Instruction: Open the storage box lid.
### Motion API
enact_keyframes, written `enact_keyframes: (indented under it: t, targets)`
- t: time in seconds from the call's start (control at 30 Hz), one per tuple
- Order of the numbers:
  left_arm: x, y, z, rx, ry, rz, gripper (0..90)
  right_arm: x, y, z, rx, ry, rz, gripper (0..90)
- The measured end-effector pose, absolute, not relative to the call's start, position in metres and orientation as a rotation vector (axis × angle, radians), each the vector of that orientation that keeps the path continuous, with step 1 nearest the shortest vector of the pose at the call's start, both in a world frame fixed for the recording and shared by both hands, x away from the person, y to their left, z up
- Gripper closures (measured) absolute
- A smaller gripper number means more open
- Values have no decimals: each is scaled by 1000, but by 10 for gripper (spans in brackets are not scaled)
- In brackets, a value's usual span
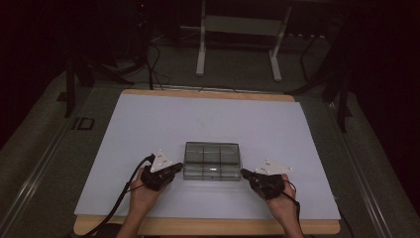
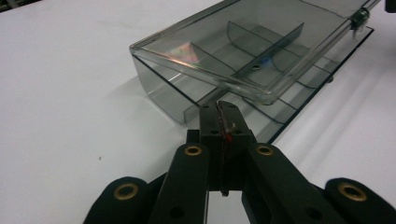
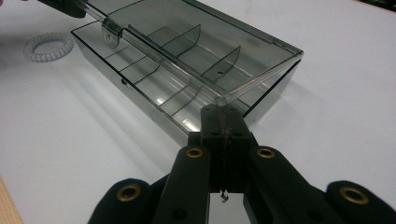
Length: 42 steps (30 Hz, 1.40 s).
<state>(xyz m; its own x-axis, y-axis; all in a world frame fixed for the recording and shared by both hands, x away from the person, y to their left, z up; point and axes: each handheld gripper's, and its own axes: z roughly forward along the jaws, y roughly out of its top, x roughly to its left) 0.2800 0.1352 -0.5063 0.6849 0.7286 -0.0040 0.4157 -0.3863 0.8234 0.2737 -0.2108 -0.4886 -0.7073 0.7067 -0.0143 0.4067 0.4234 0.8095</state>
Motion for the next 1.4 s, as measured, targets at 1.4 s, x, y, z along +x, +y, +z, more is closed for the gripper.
enact_keyframes:
  t: [1.4]
  targets:
    - [280,128,-497,1955,908,516,807,275,-208,-496,952,2350,1163,745]
